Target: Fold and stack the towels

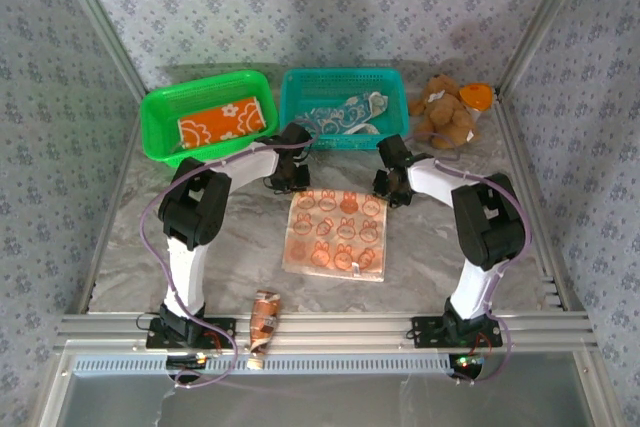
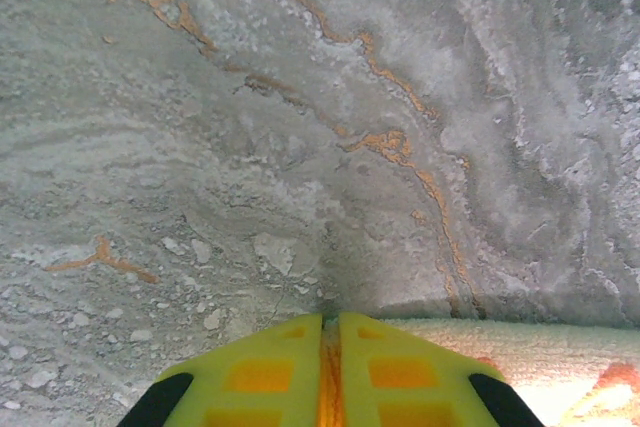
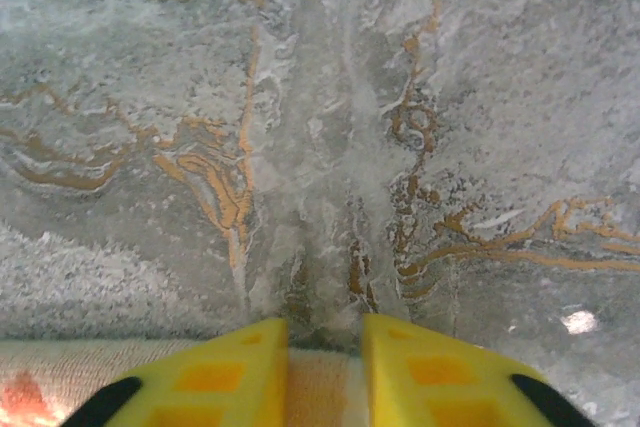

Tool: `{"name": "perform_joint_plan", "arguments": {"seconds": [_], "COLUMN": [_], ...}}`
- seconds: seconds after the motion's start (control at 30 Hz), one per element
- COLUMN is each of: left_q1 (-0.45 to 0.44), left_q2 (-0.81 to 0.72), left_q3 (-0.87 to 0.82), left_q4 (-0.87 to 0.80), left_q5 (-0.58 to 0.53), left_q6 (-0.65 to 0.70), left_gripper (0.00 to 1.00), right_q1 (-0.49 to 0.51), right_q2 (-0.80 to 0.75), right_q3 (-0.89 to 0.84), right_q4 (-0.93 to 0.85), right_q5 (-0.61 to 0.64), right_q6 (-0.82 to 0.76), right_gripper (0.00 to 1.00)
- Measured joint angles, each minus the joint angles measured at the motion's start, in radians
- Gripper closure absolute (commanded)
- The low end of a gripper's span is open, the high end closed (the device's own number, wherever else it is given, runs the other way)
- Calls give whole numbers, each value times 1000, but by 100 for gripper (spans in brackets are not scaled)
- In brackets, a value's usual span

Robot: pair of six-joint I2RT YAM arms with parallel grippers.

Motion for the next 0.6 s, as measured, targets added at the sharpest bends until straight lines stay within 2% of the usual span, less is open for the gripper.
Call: {"name": "perform_joint_plan", "arguments": {"seconds": [0.13,0.6], "left_q1": [0,0], "left_q2": [0,0], "left_q3": [0,0], "left_q4": [2,3], "left_q5": [0,4], "left_q6": [0,0], "left_gripper": [88,88], "right_q1": [-5,-5], "right_q2": [-8,25], "right_q3": [19,20], "right_q4": [-4,-3], "right_q5": [-3,-26], "right_q6": [15,84], "right_gripper": [62,62]}}
